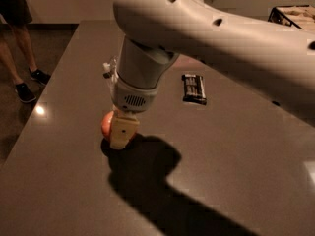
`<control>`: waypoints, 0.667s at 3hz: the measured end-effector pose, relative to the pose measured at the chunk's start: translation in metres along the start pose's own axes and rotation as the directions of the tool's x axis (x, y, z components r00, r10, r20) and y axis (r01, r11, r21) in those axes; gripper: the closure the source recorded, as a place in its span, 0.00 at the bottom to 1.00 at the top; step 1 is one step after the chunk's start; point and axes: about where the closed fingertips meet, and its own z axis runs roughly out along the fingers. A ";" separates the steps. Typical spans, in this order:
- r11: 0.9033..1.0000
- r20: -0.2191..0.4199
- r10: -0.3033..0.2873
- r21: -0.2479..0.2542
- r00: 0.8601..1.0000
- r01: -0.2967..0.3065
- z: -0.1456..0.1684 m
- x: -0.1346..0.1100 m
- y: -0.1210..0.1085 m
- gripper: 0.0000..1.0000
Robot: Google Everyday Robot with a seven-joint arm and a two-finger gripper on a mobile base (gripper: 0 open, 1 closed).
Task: Move apple near rxbar chocolate
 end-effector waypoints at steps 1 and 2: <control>0.995 -0.017 0.087 0.059 0.996 -0.086 -0.029 0.034 -0.015 0.88; 0.974 -0.033 0.201 0.117 0.979 -0.196 -0.058 0.089 -0.038 1.00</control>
Offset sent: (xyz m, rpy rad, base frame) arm 0.0727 -0.1822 0.0309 -0.0561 -0.0389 -0.3955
